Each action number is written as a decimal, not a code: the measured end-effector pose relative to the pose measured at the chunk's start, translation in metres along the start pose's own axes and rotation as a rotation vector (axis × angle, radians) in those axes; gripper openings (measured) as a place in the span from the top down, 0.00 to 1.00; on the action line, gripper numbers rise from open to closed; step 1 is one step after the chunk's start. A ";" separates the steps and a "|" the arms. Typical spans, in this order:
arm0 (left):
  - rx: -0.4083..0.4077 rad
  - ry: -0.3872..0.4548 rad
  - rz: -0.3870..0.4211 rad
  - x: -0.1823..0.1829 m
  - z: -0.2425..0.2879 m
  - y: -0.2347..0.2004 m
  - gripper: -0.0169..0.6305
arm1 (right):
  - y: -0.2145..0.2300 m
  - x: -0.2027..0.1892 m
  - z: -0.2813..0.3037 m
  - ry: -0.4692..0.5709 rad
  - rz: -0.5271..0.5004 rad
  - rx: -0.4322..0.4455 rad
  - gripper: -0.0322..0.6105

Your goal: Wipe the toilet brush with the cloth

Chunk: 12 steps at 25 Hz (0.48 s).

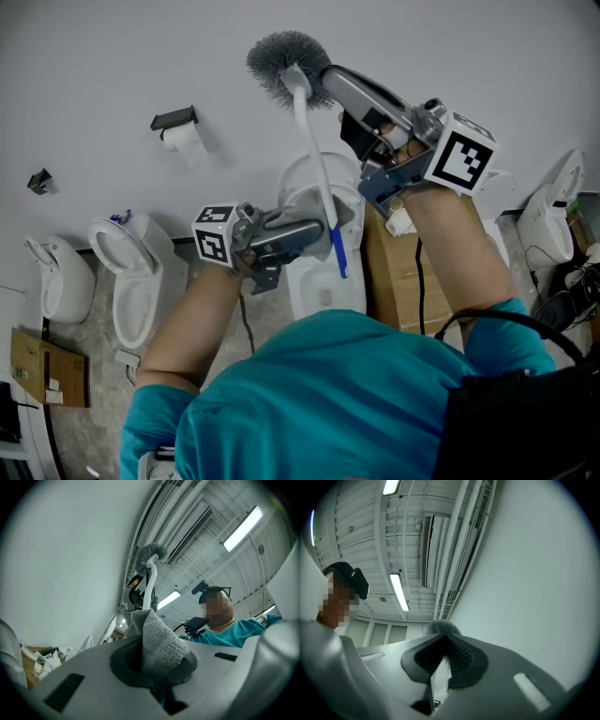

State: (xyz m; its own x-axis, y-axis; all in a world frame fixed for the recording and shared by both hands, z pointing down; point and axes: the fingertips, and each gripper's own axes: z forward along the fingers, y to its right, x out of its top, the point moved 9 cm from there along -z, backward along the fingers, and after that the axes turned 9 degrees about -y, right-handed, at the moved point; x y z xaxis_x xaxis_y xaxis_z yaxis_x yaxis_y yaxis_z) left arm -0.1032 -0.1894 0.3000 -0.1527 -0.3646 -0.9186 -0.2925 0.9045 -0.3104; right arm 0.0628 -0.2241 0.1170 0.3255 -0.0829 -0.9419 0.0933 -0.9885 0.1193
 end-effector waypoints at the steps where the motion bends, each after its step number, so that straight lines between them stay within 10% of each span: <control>1: -0.003 -0.004 -0.007 -0.003 0.000 -0.001 0.95 | 0.000 0.000 0.000 0.001 0.000 -0.001 0.93; 12: -0.038 -0.036 -0.056 -0.030 0.000 -0.002 0.95 | 0.001 0.000 0.000 0.013 -0.004 -0.011 0.93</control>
State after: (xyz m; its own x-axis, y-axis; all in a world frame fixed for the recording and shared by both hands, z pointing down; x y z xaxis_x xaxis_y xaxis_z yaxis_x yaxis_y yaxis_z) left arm -0.0983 -0.1804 0.3281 -0.1016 -0.4053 -0.9085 -0.3349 0.8739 -0.3524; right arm 0.0633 -0.2250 0.1169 0.3371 -0.0776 -0.9383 0.1046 -0.9873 0.1193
